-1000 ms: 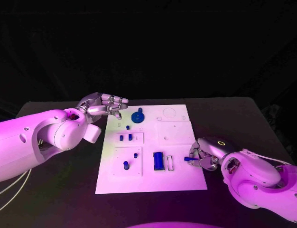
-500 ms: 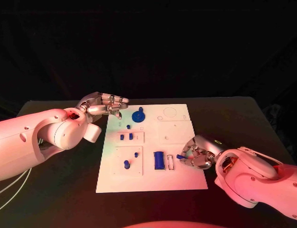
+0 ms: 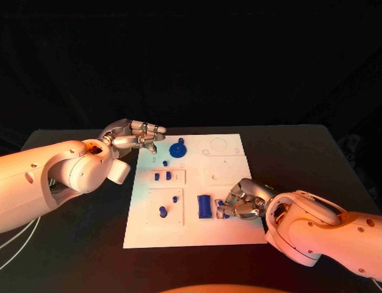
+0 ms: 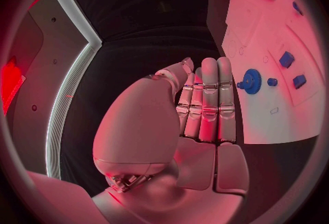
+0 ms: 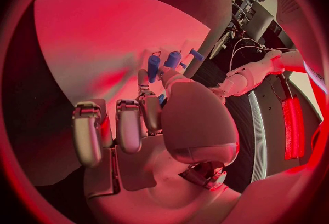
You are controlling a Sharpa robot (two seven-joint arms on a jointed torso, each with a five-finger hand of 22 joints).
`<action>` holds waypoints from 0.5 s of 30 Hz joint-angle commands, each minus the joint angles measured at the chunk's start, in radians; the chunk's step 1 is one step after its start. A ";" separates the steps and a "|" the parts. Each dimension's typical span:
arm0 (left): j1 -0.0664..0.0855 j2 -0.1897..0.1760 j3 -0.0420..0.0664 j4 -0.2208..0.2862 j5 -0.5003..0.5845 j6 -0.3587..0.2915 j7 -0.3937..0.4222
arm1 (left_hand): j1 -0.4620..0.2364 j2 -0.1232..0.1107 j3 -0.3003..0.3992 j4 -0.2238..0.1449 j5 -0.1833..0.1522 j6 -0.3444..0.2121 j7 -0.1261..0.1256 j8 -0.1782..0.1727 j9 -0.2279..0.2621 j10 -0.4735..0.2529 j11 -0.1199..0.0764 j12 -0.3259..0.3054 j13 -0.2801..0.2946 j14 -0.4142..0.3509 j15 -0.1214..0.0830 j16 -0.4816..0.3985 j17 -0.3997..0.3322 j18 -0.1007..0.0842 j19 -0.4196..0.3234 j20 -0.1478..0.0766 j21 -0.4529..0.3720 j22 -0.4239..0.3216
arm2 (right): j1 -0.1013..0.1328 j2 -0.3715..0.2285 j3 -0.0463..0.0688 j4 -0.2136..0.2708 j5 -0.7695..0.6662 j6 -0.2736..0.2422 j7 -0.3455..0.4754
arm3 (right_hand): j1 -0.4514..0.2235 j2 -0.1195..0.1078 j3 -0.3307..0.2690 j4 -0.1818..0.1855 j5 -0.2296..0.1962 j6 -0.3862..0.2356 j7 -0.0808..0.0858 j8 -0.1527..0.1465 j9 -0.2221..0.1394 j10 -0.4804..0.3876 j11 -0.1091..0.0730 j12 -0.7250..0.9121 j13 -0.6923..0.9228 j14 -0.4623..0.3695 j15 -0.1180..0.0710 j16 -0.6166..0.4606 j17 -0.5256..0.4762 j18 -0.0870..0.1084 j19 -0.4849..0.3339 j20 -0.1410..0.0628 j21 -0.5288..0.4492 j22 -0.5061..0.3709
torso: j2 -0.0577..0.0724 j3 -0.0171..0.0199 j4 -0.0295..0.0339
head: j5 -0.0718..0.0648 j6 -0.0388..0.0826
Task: Assemble the parts on the task board
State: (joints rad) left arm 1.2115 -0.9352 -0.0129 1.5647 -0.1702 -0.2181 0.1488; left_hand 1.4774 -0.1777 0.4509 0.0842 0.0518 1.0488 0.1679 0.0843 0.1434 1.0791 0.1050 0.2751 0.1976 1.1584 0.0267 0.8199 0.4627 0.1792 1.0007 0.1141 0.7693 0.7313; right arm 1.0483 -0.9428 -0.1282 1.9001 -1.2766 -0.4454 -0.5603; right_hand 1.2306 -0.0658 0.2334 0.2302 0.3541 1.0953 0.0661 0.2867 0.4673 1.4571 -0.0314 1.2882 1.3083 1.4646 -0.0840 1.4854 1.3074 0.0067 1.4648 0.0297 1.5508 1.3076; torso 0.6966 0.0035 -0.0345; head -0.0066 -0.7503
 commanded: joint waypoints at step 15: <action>0.000 -0.002 0.001 0.006 -0.001 0.020 0.006 | 0.000 0.006 -0.005 -0.001 0.003 -0.006 0.004 -0.003 -0.001 -0.010 0.000 0.003 -0.001 -0.007 0.000 -0.007 -0.002 0.005 0.001 0.003 -0.007 -0.002 | -0.004 0.036 -0.001 -0.031 0.014 0.056 -0.010 | -0.044 -0.003 -0.027 0.025 0.009 0.035 -0.028 0.008 0.010 0.010 -0.001 0.013 0.080 0.078 -0.007 0.005 0.122 -0.003 0.098 -0.007 0.002 0.258 | 0.000 0.0012 -0.0003 | 0.003 0.000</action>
State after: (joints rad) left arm 1.2113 -0.9381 -0.0129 1.5676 -0.1703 -0.2153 0.1488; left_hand 1.4774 -0.1777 0.4509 0.0842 0.0518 1.0488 0.1679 0.0844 0.1435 1.0754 0.1015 0.2751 0.1976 1.1584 0.0267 0.8161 0.4617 0.1791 1.0007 0.1141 0.7693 0.7304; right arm 1.0474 -0.9121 -0.1270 1.8678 -1.2642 -0.4169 -0.5689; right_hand 1.1902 -0.0625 0.2130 0.2558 0.3622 1.1375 0.0408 0.2940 0.4780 1.4580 -0.0304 1.2989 1.3094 1.4646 -0.0840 1.4853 1.3073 0.0066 1.4663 0.0282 1.5507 1.3075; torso 0.6973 0.0043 -0.0346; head -0.0050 -0.7497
